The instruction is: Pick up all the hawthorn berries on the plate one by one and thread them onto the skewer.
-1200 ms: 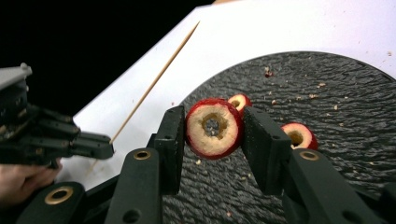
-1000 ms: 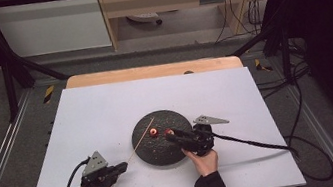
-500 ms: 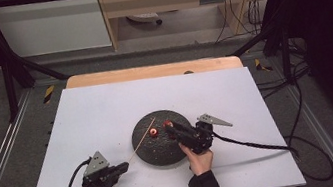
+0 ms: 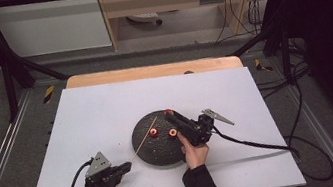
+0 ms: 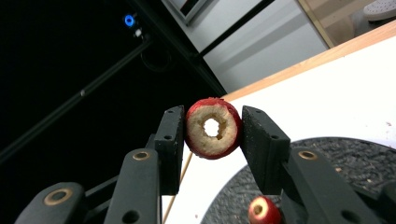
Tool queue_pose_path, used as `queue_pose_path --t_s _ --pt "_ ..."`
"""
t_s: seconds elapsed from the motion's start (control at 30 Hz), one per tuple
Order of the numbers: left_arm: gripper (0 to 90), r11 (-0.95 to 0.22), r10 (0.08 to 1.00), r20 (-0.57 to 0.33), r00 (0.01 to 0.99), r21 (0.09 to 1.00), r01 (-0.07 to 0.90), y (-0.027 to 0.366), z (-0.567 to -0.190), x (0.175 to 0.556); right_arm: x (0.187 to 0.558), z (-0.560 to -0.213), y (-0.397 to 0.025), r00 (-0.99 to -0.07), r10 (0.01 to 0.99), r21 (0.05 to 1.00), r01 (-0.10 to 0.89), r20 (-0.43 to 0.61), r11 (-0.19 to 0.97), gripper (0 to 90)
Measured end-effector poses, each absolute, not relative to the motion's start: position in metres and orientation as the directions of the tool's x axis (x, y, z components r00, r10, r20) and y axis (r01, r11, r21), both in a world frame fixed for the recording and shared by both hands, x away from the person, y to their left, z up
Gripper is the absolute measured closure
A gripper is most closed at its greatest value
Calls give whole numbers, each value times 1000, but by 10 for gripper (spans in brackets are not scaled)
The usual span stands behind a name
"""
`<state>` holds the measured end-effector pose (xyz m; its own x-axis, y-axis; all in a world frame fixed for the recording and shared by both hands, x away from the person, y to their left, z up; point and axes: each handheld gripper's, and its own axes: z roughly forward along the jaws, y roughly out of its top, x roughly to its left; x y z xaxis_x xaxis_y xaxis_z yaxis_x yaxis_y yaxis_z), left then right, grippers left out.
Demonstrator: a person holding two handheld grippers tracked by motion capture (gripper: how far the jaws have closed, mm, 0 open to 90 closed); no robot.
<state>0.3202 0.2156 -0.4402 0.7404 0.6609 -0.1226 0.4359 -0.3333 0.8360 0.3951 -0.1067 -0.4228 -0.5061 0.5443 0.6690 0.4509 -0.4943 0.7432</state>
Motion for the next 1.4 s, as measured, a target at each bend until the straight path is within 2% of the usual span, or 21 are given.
queue_pose_path --t_s 0.53,1.4 --pt "874 -295 652 -156 742 850 437 198 -441 314 400 -429 -101 -484 493 681 382 723 -625 611" --pt "875 -255 652 -203 730 848 464 185 -445 312 397 -437 -96 -484 465 655 367 741 -660 611"
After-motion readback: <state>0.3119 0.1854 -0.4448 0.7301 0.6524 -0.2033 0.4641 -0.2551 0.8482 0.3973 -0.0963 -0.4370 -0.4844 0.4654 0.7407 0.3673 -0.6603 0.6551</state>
